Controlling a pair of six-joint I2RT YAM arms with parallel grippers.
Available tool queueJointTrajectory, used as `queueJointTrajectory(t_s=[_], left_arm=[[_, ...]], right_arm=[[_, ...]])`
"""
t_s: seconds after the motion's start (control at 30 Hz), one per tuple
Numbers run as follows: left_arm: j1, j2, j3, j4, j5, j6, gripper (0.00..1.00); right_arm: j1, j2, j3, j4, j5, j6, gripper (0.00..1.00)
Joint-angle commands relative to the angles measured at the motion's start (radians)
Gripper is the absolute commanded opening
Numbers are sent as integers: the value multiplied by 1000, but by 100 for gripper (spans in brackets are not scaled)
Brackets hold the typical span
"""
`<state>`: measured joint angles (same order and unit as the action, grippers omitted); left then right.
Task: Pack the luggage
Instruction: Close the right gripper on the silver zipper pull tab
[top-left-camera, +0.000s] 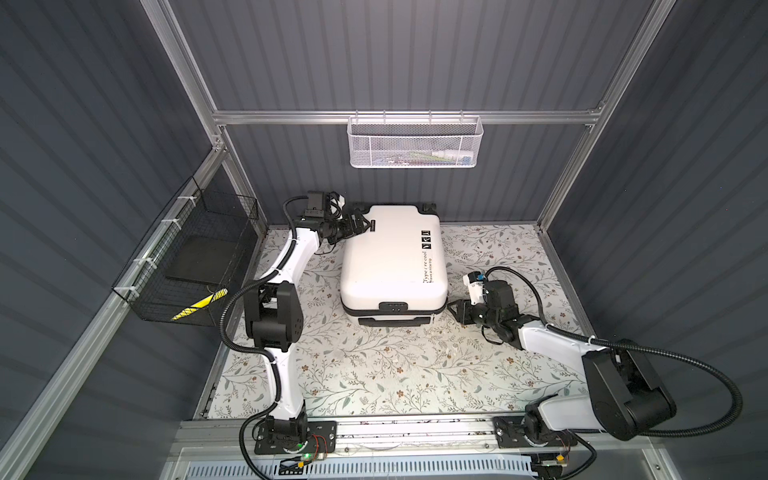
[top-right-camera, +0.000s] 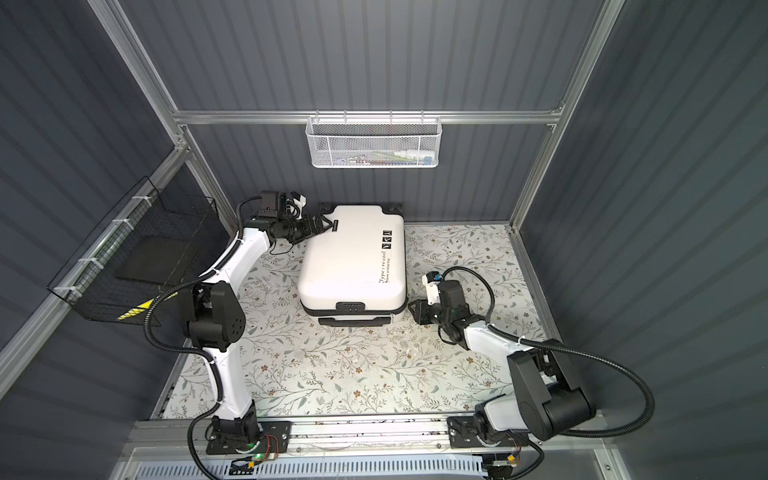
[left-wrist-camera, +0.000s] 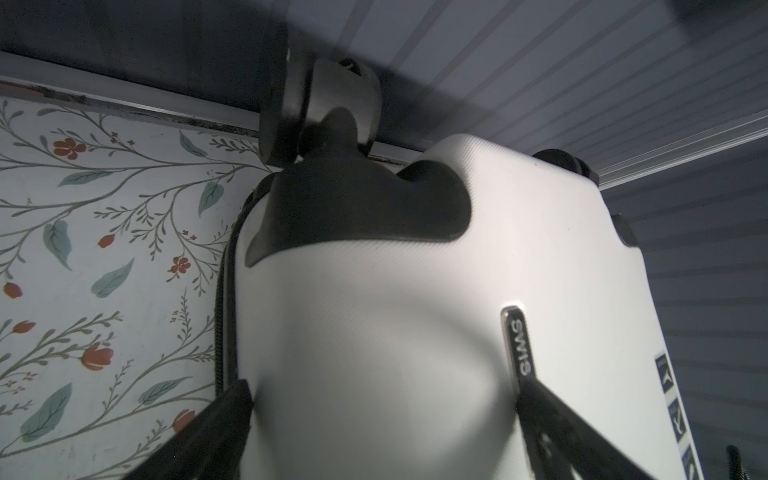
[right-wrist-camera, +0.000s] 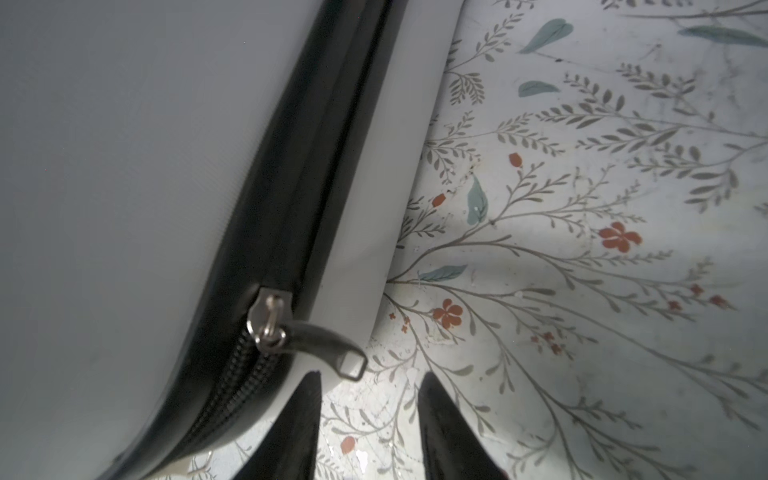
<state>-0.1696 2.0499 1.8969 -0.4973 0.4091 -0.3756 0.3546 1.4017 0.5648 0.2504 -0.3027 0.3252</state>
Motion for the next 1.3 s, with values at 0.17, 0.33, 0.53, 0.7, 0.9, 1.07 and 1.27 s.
queueJointTrajectory(t_s=[0.17, 0.33, 0.53, 0.7, 0.9, 1.07, 1.27], left_arm=[[-33, 19, 13, -62, 30, 1, 100], [-33, 13, -2, -58, 29, 4, 100], [-33, 7, -25, -44, 29, 0, 100], [-33, 4, -28, -43, 30, 2, 100], [-33, 1, -34, -41, 33, 6, 100], [-33, -7, -42, -40, 35, 12, 100], [-33, -16, -44, -44, 35, 14, 100]], right_arm=[[51, 43, -2, 84, 118, -6, 39], [61, 26, -9, 114, 164, -8, 35], [75, 10, 4, 105, 161, -25, 33], [84, 2, -1, 98, 160, -41, 30], [86, 6, 5, 101, 149, -43, 25], [86, 10, 19, 90, 145, -49, 18], [86, 4, 21, 68, 145, -60, 2]])
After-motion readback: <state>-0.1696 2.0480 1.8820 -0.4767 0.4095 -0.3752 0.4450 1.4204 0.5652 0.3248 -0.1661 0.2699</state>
